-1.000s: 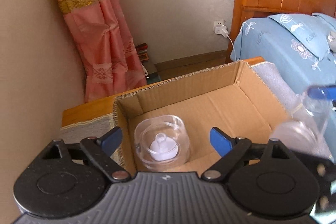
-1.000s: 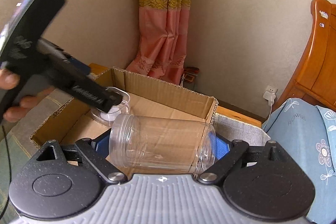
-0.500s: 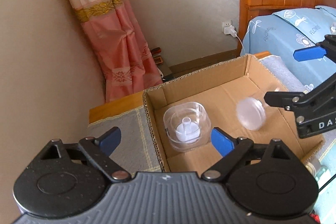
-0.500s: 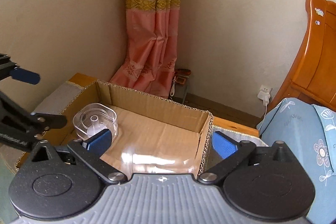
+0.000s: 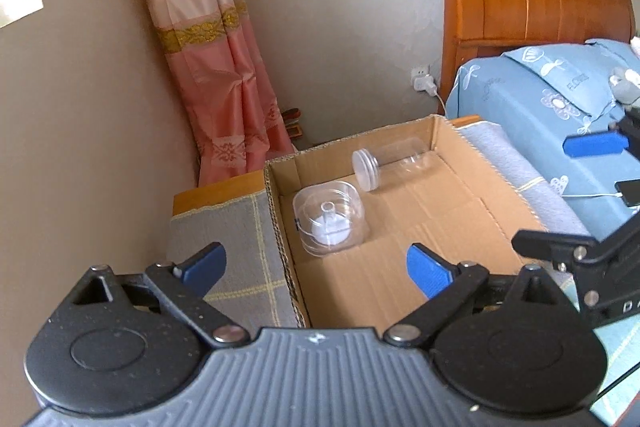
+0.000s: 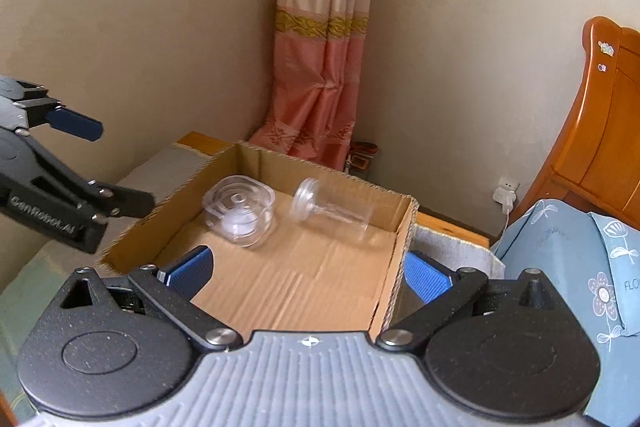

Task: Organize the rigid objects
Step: 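Move both tools back toward the remaining items on the table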

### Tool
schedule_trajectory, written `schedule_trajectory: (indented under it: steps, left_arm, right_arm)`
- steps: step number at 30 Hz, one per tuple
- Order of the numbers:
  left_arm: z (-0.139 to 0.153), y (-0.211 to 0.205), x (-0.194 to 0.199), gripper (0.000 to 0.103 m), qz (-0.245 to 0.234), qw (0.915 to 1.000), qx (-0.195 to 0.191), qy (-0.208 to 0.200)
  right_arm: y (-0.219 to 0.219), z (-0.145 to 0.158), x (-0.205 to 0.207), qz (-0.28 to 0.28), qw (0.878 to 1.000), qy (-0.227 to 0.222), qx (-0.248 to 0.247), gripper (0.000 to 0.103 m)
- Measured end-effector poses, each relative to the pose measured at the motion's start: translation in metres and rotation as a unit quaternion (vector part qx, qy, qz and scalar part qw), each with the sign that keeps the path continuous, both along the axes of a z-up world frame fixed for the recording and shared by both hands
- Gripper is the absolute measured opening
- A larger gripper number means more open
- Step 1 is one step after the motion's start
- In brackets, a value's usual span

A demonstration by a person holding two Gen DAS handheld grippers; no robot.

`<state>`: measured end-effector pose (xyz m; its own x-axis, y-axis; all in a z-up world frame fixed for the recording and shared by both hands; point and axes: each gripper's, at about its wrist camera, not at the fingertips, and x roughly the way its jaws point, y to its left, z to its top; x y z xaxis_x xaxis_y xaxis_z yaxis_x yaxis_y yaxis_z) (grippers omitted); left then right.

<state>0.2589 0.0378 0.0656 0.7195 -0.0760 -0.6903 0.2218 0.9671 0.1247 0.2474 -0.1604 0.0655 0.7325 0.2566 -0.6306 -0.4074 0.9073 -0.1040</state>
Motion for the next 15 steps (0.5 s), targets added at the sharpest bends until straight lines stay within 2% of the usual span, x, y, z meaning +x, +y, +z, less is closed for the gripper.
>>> schedule_trajectory:
  steps: [6,11,15]
  left_arm:
    - [-0.011,0.002,-0.036,0.1,0.007,0.9998,-0.015,-0.007]
    - [-0.026,0.01,-0.059,0.1,0.04,0.9985,-0.013,-0.036]
    - [-0.042,0.016,-0.071,0.1,0.046,0.9985,-0.012,-0.027]
  right_arm:
    - [-0.007,-0.012,-0.041,-0.01,1.0,0.002,0.013,0.103]
    - [-0.015,-0.033,-0.073,-0.021,0.999,0.012,0.026,0.103]
    - [-0.02,-0.057,-0.094,-0.039,0.998,0.03,0.026,0.103]
